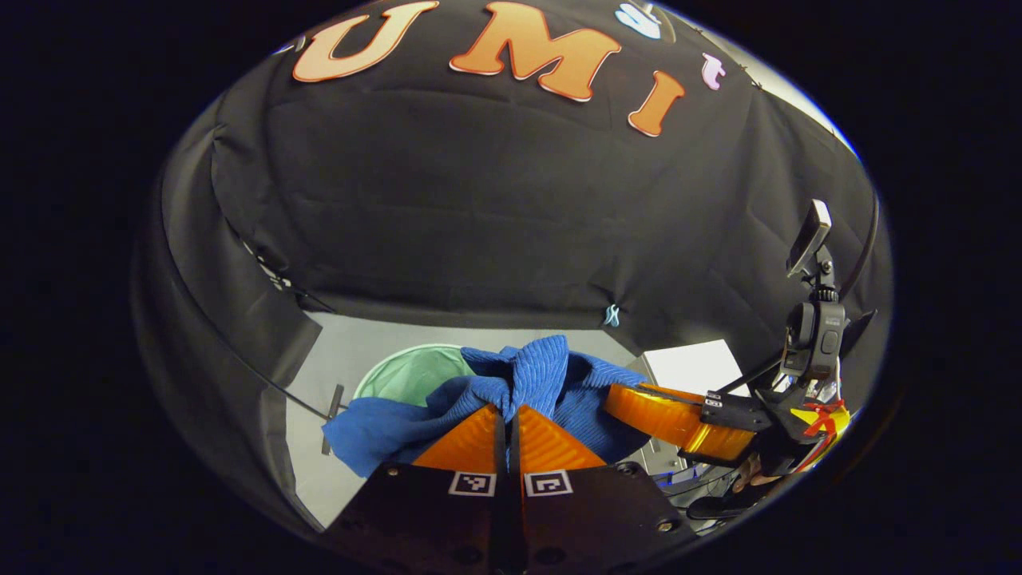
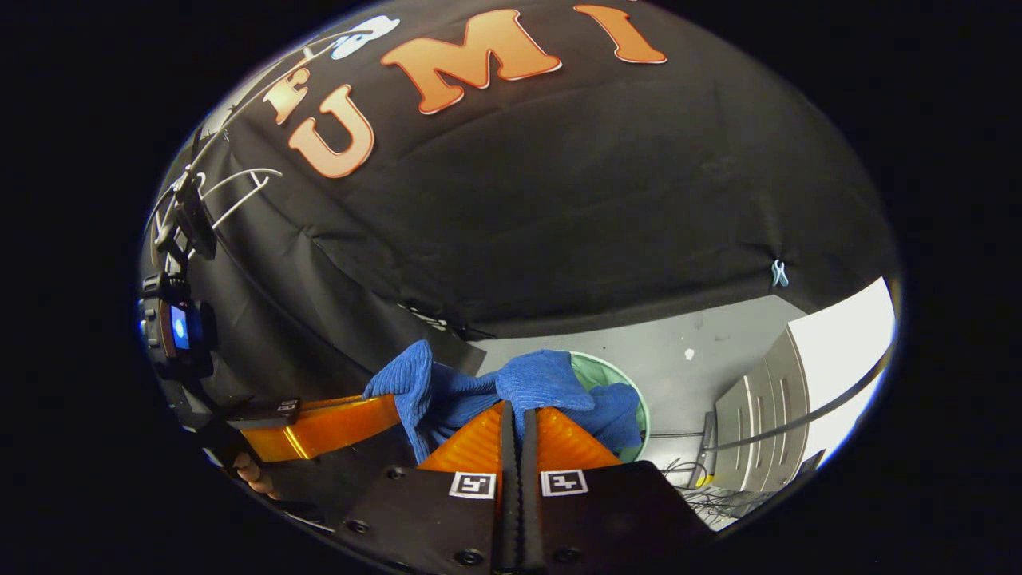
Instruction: Grasp the clothes on the hanger with both hands and then place them into the laundry hamper below.
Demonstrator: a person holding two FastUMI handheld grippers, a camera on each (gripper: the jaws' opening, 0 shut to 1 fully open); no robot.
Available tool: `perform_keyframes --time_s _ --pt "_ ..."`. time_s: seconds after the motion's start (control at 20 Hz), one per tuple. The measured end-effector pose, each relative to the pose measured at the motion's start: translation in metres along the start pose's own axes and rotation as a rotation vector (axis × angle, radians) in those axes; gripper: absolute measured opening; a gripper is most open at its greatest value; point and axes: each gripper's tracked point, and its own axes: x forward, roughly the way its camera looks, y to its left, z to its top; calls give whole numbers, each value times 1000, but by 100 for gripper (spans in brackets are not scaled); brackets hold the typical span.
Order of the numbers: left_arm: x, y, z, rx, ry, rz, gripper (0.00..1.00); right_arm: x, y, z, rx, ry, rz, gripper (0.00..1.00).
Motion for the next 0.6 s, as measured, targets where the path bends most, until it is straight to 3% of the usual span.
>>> perform_keyframes --time_s 0.6 --pt "56 11 -39 -54 199 101 0 82 -55 -56 -39 234 -101 8"
